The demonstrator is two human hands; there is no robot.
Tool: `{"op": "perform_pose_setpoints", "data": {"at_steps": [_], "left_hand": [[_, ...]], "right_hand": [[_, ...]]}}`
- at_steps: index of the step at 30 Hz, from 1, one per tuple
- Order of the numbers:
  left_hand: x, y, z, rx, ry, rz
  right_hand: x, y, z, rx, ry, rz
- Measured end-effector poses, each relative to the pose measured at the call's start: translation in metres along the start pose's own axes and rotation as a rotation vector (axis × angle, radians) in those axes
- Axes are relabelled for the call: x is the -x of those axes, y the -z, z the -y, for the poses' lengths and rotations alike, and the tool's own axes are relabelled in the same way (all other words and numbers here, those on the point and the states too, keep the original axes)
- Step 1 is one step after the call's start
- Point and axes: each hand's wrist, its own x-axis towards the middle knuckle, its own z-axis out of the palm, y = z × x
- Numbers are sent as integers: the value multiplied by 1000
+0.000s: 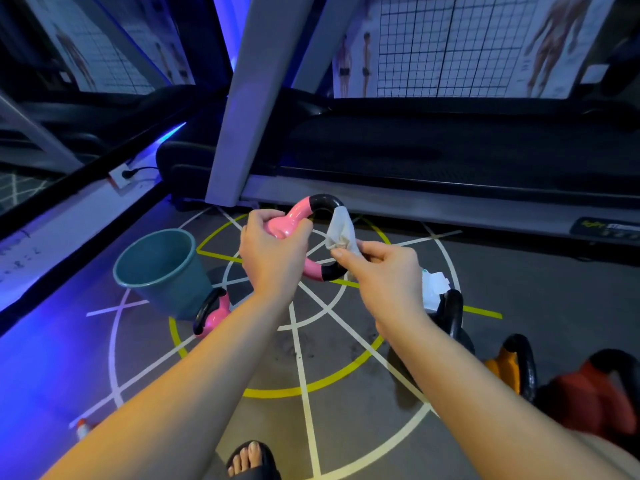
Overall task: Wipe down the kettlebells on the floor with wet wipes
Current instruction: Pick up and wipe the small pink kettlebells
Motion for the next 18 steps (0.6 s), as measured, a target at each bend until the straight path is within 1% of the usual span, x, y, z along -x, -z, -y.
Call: {"op": "perform_pose_setpoints", "data": {"at_steps": [4, 6, 8, 10, 12, 14, 16, 18], "left_hand": [[3, -3, -3, 5, -40, 5], [6, -3, -5, 19, -62, -4], [8, -2, -7, 44, -74, -19], [7, -2, -8, 57, -76, -28], [5, -1, -7, 64, -80, -32], [5, -1, -6, 52, -102, -25], [7, 0, -3, 23, -133, -12], [9, -1, -1, -24, -189, 10]], "right_hand": [[5, -7, -12, 364, 215, -60], [9, -16, -20, 509, 340, -118], [12, -22, -23, 596, 432, -214], [12, -24, -24, 623, 499, -249], [10, -25, -25, 580, 508, -191], [10, -22, -19, 408, 406, -88], [9, -14, -12, 191, 267, -62], [3, -6, -10, 72, 144, -27]]}}
